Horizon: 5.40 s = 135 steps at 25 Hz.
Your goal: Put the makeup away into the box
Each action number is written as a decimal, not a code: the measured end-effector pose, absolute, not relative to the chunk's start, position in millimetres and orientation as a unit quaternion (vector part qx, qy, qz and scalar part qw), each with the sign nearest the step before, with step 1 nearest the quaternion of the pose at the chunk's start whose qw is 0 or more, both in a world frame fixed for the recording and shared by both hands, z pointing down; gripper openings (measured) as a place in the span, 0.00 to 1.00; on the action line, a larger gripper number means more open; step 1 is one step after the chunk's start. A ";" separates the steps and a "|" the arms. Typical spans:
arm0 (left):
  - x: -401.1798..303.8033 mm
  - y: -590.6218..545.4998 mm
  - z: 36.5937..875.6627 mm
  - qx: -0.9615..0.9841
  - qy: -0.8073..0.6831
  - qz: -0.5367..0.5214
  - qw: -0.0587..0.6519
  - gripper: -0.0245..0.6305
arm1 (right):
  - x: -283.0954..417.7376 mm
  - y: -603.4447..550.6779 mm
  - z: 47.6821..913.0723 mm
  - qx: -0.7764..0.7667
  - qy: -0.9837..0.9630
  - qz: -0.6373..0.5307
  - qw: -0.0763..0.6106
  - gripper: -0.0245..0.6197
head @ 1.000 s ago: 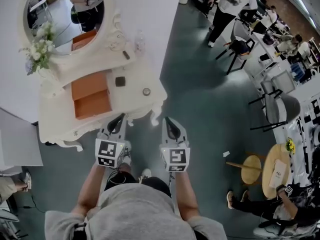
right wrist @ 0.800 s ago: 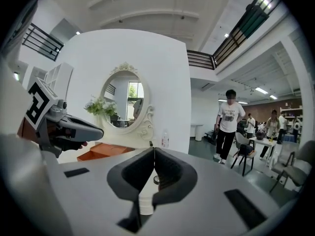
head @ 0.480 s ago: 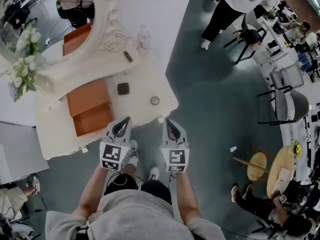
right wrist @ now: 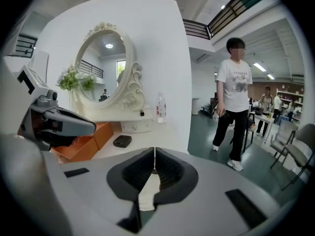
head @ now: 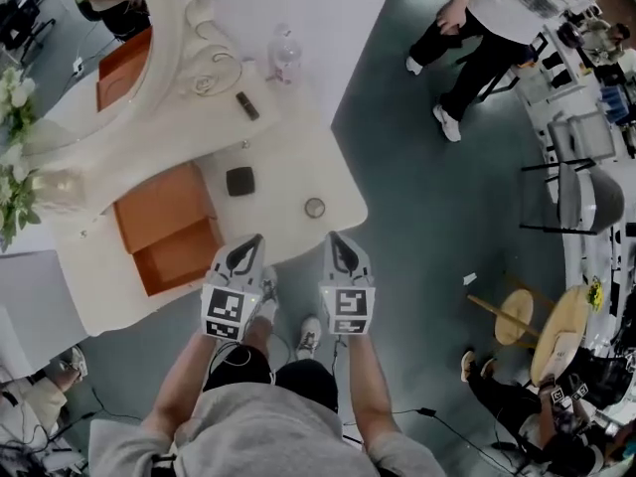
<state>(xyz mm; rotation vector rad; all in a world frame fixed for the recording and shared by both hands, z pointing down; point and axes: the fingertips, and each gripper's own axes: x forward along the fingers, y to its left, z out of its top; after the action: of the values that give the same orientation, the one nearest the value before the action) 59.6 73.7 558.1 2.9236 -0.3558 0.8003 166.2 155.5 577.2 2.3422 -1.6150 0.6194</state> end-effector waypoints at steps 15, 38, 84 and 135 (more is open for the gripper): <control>56.2 43.4 593.9 0.946 -0.114 0.295 0.068 0.04 | 184.4 101.2 672.4 0.752 -0.562 0.303 0.163 0.41; 41.8 24.1 568.4 0.948 -0.150 0.269 0.079 0.04 | 179.6 82.6 623.3 0.751 -0.575 0.259 0.194 0.38; -243.5 -41.2 565.6 0.836 -0.470 0.234 0.159 0.04 | -178.8 -53.7 606.0 0.407 -0.858 0.158 0.270 0.38; -208.2 -46.0 503.7 0.878 -0.425 0.193 0.102 0.04 | -104.7 -52.0 521.0 0.540 -0.796 0.158 0.224 0.37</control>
<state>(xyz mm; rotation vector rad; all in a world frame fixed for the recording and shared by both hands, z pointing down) -208.2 -46.0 503.7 2.5936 -1.2556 0.5705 -104.7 -52.0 521.0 1.4897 -2.1964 0.4349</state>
